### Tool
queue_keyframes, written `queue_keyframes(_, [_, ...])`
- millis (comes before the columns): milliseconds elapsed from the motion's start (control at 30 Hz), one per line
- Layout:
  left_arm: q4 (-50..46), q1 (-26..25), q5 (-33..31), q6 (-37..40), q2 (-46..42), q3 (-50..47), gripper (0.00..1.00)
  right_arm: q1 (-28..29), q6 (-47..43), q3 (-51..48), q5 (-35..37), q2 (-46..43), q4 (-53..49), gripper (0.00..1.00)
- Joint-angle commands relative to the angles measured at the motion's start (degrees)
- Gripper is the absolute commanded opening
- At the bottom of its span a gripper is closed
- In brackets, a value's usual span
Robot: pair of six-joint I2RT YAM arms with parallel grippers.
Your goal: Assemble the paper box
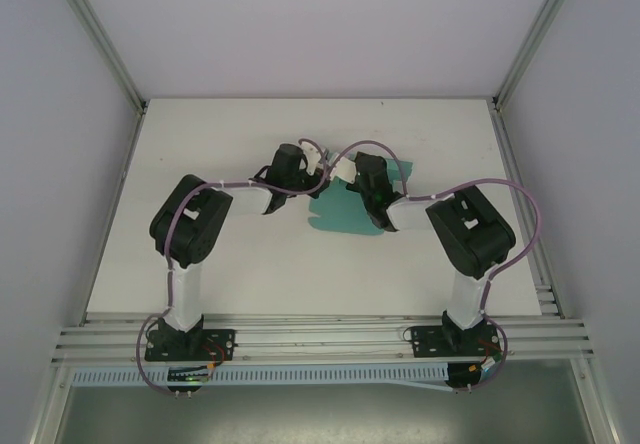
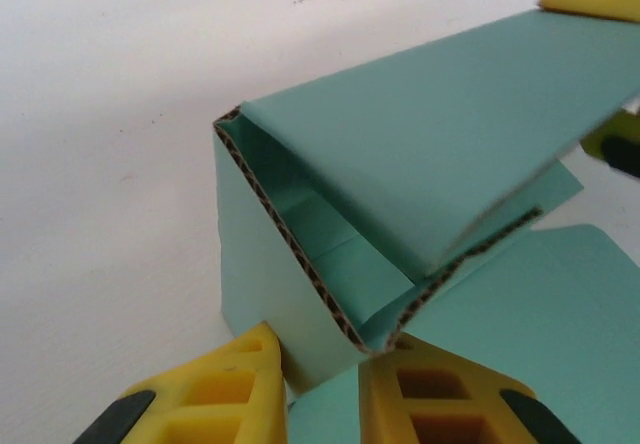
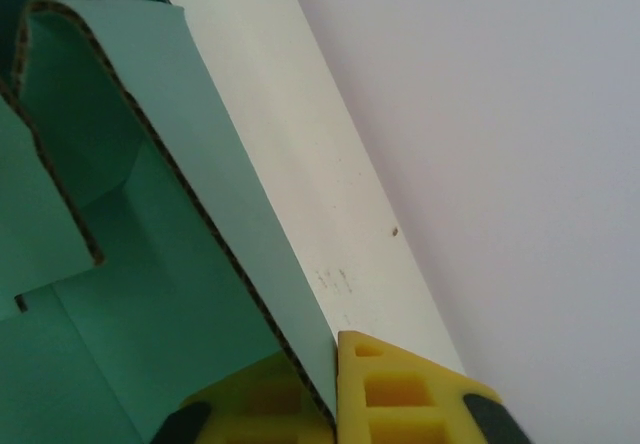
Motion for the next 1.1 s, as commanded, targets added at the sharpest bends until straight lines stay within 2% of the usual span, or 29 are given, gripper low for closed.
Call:
queue_keyframes(0, [4.25, 0.17, 4.96, 3.44, -1.67, -1.37, 0.00, 1.15, 1.47, -0.51, -5.02, 0.56, -8.92, 0.00])
queue_keyframes(67, [3.83, 0.15, 8.00, 5.23, -0.80, -0.91, 0.16, 1.46, 0.74, -1.22, -4.66, 1.22, -7.17, 0.00])
queue_keyframes(133, [3.56, 0.13, 10.45, 5.23, -0.04, -0.24, 0.27, 1.93, 0.42, -1.80, -4.38, 1.92, -6.25, 0.00])
queue_keyframes(367, [5.41, 0.11, 13.01, 4.42, 0.91, -0.30, 0.43, 4.30, -0.19, -5.75, -0.69, 4.30, 0.14, 0.00])
queue_keyframes(433, [4.47, 0.17, 12.45, 3.94, 1.40, 0.53, 0.43, 4.94, 0.16, -6.58, 0.37, 4.53, 1.17, 0.00])
queue_keyframes(467, [4.51, 0.17, 11.87, 3.43, 1.77, 0.82, 0.43, 5.15, 0.44, -6.86, 0.38, 4.41, 1.11, 0.00])
queue_keyframes(600, [5.74, 0.17, 11.65, 2.21, 3.72, 2.23, 0.57, 5.90, 3.09, -7.10, -0.71, 4.01, -0.83, 0.00])
queue_keyframes(700, [5.80, 0.18, 13.80, 1.48, 4.41, 3.42, 0.62, 5.90, 4.19, -7.32, -2.94, 3.23, -2.92, 0.00])
queue_keyframes(767, [6.19, 0.17, 14.75, 0.23, 4.15, 3.94, 0.59, 5.87, 4.29, -7.20, -4.06, 2.80, -4.48, 0.00])
queue_keyframes(800, [8.85, 0.17, 12.90, -0.46, 4.66, 3.26, 0.56, 5.90, 4.54, -7.19, -4.99, 2.50, -4.90, 0.00])
queue_keyframes(867, [7.87, 0.35, 10.23, -3.49, 5.70, 4.85, 0.41, 5.88, 4.86, -6.89, -7.48, 1.60, -7.77, 0.00])
queue_keyframes(900, [7.95, 0.29, 10.82, -4.19, 6.03, 5.46, 0.39, 5.85, 5.38, -6.61, -8.78, 1.16, -9.53, 0.00])
queue_keyframes(933, [9.20, 0.26, 11.57, -5.48, 6.16, 5.35, 0.41, 5.87, 5.52, -6.41, -9.56, 0.94, -10.75, 0.00])
queue_keyframes(1000, [12.11, 0.26, 13.60, -6.41, 5.97, 4.68, 0.52, 5.98, 6.09, -6.15, -9.94, 0.86, -12.15, 0.00])
queue_keyframes(1067, [14.35, 0.31, 13.16, -7.78, 5.79, 4.03, 0.44, 5.99, 6.59, -5.74, -10.57, 0.83, -14.01, 0.00])
